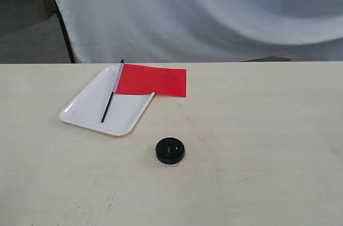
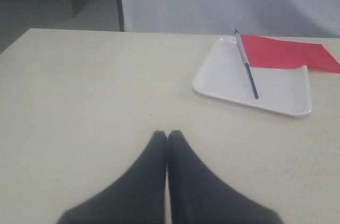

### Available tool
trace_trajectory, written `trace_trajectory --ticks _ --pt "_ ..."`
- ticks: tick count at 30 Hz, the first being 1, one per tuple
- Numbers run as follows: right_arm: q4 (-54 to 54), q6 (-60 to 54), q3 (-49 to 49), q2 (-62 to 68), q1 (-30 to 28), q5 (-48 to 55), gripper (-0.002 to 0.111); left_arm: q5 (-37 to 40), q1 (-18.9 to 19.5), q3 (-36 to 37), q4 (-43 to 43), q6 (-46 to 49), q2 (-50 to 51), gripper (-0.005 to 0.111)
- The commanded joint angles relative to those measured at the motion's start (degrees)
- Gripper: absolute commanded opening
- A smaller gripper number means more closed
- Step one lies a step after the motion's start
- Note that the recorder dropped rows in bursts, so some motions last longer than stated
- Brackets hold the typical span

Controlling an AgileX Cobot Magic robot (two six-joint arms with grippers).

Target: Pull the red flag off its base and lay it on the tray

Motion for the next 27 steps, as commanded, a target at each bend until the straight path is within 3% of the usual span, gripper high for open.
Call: trace_trajectory --ticks 1,13,21,27 --pt "0.6 -1.6 5.0 -10.5 4.1 -11.2 -0.001 -0.1 -0.5 0.1 0.0 0.1 -0.1 0.000" --pt "1.0 -1.2 22.0 -33.7 17.0 -39.9 -0.001 -0.1 -0.5 0.1 0.0 0.1 -0.1 0.000" --pt "2.4 2.4 23.3 -55.5 29.1 -40.0 -0.001 -0.1 -0.5 0.1 0.0 0.1 -0.1 0.000" --pt "2.4 1.4 25.9 -72.5 31.2 -38.7 -0.001 -0.1 -0.5 0.1 0.0 0.1 -0.1 0.000"
